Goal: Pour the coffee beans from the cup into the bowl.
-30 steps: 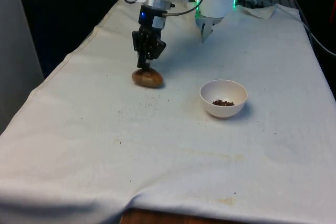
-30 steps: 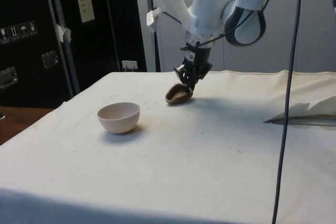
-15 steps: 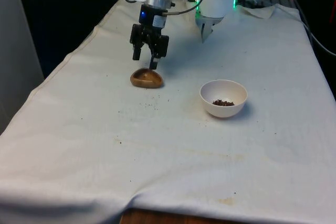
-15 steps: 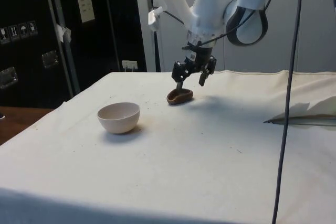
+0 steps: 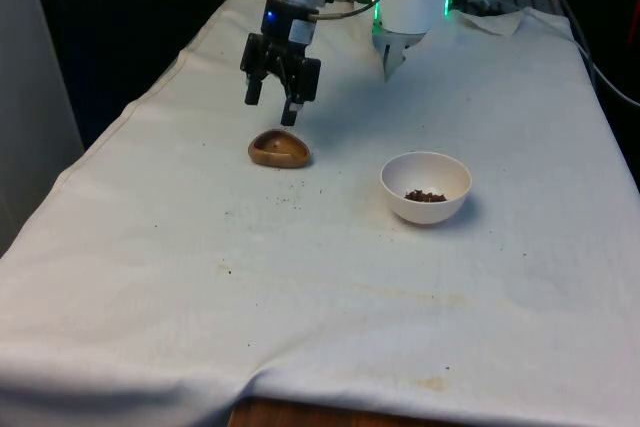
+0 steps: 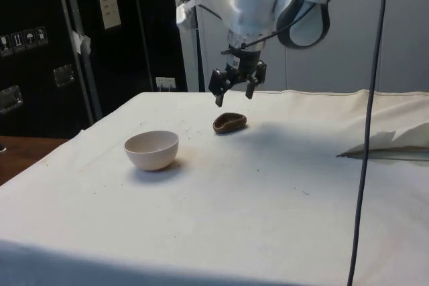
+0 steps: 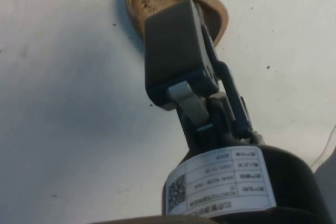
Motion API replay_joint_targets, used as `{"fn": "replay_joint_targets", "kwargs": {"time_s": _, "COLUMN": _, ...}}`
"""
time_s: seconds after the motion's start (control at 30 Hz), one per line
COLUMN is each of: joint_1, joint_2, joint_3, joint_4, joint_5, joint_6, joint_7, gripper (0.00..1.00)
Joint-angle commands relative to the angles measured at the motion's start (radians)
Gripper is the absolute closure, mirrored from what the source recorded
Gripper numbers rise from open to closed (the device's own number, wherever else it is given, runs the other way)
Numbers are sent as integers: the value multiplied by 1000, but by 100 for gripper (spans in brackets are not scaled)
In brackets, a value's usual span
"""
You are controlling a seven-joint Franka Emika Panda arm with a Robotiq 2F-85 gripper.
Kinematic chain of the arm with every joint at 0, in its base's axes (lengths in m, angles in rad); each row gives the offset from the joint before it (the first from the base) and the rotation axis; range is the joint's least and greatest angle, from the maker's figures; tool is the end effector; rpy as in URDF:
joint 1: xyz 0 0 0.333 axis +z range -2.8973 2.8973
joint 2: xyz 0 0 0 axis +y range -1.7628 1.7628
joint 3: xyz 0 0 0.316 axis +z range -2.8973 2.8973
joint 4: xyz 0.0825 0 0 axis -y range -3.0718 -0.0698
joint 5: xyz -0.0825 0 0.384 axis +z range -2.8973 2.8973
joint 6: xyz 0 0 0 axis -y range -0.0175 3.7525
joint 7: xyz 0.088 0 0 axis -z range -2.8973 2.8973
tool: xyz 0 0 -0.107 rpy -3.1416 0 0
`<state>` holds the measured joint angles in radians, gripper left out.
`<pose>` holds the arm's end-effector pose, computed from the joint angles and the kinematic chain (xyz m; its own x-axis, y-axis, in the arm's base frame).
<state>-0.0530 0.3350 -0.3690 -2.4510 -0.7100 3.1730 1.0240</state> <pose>0.4744 -0.1539 0.2037 0.7044 -0.5870 0.3990 -0.6317 -0.7748 -0.0247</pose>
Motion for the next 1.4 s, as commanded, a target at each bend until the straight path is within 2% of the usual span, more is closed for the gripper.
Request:
{"fn": "replay_joint_targets", "kwargs": {"time_s": 0.0, "joint_1": -12, "joint_2": -6, "joint_3": 29, "joint_4": -8, "joint_5": 11, "joint_6": -18, "joint_7": -9, "gripper": 0}}
{"fn": "replay_joint_targets", "kwargs": {"time_s": 0.23, "joint_1": -2, "joint_2": -15, "joint_3": 44, "joint_4": 38, "joint_5": 19, "joint_6": -97, "joint_7": -21, "gripper": 0}}
{"fn": "replay_joint_targets", "kwargs": {"time_s": 0.27, "joint_1": 11, "joint_2": -11, "joint_3": 18, "joint_4": 51, "joint_5": 0, "joint_6": -90, "joint_7": -7, "gripper": 0}}
{"fn": "replay_joint_targets", "kwargs": {"time_s": 0.3, "joint_1": -1, "joint_2": -15, "joint_3": 47, "joint_4": 45, "joint_5": 20, "joint_6": -107, "joint_7": -22, "gripper": 0}}
{"fn": "replay_joint_targets", "kwargs": {"time_s": 0.5, "joint_1": 8, "joint_2": -18, "joint_3": 63, "joint_4": 88, "joint_5": 23, "joint_6": -176, "joint_7": -25, "gripper": 0}}
{"fn": "replay_joint_targets", "kwargs": {"time_s": 0.53, "joint_1": 18, "joint_2": -12, "joint_3": 40, "joint_4": 103, "joint_5": 0, "joint_6": -169, "joint_7": -8, "gripper": 0}}
{"fn": "replay_joint_targets", "kwargs": {"time_s": 0.57, "joint_1": 10, "joint_2": -19, "joint_3": 65, "joint_4": 94, "joint_5": 23, "joint_6": -186, "joint_7": -25, "gripper": 0}}
{"fn": "replay_joint_targets", "kwargs": {"time_s": 0.77, "joint_1": 19, "joint_2": -26, "joint_3": 85, "joint_4": 135, "joint_5": 23, "joint_6": -256, "joint_7": -25, "gripper": 0}}
{"fn": "replay_joint_targets", "kwargs": {"time_s": 0.8, "joint_1": 24, "joint_2": -21, "joint_3": 65, "joint_4": 140, "joint_5": 0, "joint_6": -241, "joint_7": -8, "gripper": 0}}
{"fn": "replay_joint_targets", "kwargs": {"time_s": 0.83, "joint_1": 19, "joint_2": -27, "joint_3": 88, "joint_4": 140, "joint_5": 23, "joint_6": -266, "joint_7": -25, "gripper": 0}}
{"fn": "replay_joint_targets", "kwargs": {"time_s": 0.93, "joint_1": 21, "joint_2": -26, "joint_3": 100, "joint_4": 164, "joint_5": 25, "joint_6": -301, "joint_7": -27, "gripper": 0}}
{"fn": "replay_joint_targets", "kwargs": {"time_s": 1.03, "joint_1": 23, "joint_2": -26, "joint_3": 106, "joint_4": 180, "joint_5": 26, "joint_6": -323, "joint_7": -26, "gripper": 0}}
{"fn": "replay_joint_targets", "kwargs": {"time_s": 1.07, "joint_1": 30, "joint_2": -24, "joint_3": 89, "joint_4": 185, "joint_5": 1, "joint_6": -314, "joint_7": -8, "gripper": 0}}
{"fn": "replay_joint_targets", "kwargs": {"time_s": 1.1, "joint_1": 24, "joint_2": -26, "joint_3": 107, "joint_4": 185, "joint_5": 26, "joint_6": -329, "joint_7": -25, "gripper": 0}}
{"fn": "replay_joint_targets", "kwargs": {"time_s": 1.13, "joint_1": 26, "joint_2": -27, "joint_3": 112, "joint_4": 193, "joint_5": 25, "joint_6": -343, "joint_7": -24, "gripper": 0}}
{"fn": "replay_joint_targets", "kwargs": {"time_s": 1.33, "joint_1": 30, "joint_2": -26, "joint_3": 117, "joint_4": 212, "joint_5": 18, "joint_6": -369, "joint_7": -20, "gripper": 0}}
{"fn": "replay_joint_targets", "kwargs": {"time_s": 1.37, "joint_1": 34, "joint_2": -24, "joint_3": 107, "joint_4": 217, "joint_5": 1, "joint_6": -366, "joint_7": -8, "gripper": 0}}
